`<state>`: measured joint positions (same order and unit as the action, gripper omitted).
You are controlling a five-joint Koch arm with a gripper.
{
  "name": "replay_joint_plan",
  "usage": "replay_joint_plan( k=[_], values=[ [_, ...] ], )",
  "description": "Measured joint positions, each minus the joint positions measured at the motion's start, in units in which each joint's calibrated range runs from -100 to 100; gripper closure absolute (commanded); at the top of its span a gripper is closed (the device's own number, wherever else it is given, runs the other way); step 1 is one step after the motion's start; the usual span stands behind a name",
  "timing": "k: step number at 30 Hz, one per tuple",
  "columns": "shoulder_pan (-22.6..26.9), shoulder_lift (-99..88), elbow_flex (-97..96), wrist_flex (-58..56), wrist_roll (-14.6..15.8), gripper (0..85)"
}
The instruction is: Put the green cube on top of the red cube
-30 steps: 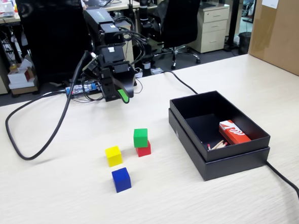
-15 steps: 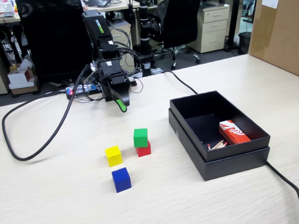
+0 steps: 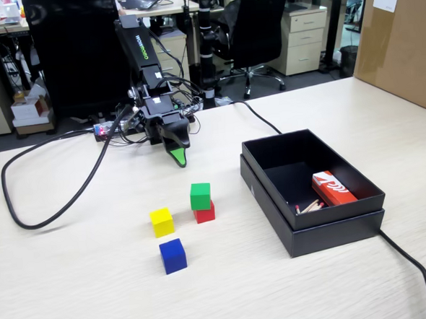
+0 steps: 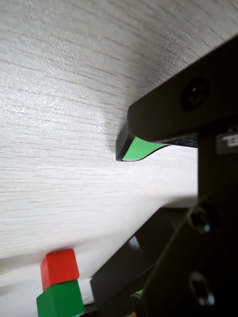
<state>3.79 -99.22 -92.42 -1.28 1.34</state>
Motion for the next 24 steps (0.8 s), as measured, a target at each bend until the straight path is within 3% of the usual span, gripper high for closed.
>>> replay_joint_plan(
  k=[24],
  values=[
    [-0.3,0.0,-2.0,1.5,0.0,35.5]
  ],
)
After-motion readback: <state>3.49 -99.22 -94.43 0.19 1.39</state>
